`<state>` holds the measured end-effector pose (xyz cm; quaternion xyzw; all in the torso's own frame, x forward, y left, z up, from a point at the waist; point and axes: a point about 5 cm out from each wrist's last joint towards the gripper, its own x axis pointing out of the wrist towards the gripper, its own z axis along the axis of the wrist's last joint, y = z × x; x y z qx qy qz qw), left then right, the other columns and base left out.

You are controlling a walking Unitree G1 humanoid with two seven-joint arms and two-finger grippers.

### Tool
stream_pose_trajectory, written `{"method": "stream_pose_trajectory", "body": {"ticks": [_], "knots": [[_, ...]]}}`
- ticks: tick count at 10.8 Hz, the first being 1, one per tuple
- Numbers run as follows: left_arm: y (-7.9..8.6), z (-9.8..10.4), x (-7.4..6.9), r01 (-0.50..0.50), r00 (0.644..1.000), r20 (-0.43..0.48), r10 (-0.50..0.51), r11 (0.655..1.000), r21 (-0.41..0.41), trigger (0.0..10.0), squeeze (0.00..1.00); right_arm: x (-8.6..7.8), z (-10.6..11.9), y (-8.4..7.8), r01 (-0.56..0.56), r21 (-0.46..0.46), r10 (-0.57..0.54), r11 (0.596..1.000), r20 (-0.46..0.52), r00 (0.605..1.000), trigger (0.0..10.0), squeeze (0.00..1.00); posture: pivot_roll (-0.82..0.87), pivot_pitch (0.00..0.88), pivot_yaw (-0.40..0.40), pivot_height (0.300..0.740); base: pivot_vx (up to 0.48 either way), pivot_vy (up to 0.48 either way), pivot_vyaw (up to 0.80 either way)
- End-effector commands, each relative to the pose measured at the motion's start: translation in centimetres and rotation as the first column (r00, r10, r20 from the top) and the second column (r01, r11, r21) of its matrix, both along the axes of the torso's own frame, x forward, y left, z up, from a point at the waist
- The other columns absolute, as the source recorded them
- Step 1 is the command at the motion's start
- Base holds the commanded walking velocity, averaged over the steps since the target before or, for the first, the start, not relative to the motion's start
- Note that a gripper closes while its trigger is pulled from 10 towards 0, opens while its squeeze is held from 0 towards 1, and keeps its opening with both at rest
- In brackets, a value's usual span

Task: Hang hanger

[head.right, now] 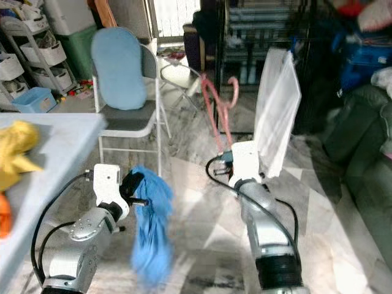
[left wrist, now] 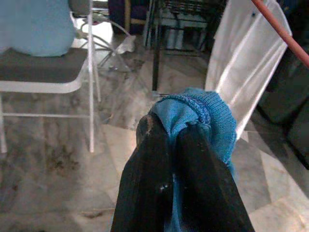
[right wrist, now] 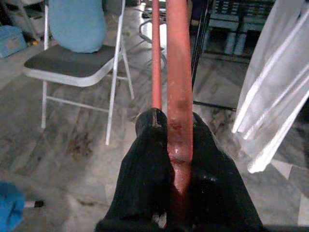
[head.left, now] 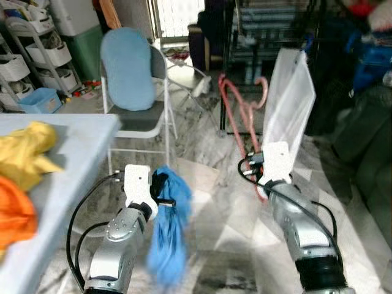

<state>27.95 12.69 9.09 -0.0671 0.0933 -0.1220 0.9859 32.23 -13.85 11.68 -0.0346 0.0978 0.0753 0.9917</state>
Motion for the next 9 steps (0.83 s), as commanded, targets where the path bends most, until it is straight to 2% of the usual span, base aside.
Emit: {"method": "stream_pose_trajectory", "body": {"ticks": [1, 3, 9], "knots": [[0.1, 0.8, 0.2, 0.003, 1.000, 0.026, -0.003, 1.000, 0.011, 10.0, 0.00, 0.3, 0.5, 0.3, -0.004, 0.001, 0.004, 1.000, 0.024, 1.000, 10.0, 0.00, 0.00, 0.000, 0.063, 0.740, 0.000, 0.480, -0.56], [-0.1, 1.1, 0.1, 0.013, 0.999, 0.036, -0.013, 1.000, 0.003, 10.0, 0.00, 0.1, 0.2, 0.5, 0.005, 0.003, -0.005, 1.000, 0.018, 1.000, 10.0, 0.00, 0.00, 0.000, 0.063, 0.740, 0.000, 0.000, -0.58], [-1.5, 1.1, -0.8, 0.075, 0.997, 0.034, -0.075, 0.997, 0.003, 10.0, 0.00, 0.2, 0.2, 0.6, 0.008, -0.013, -0.007, 1.000, 0.020, 1.000, 10.0, 0.00, 0.01, 0.005, 0.051, 0.740, 0.000, 0.000, 0.00]]}}
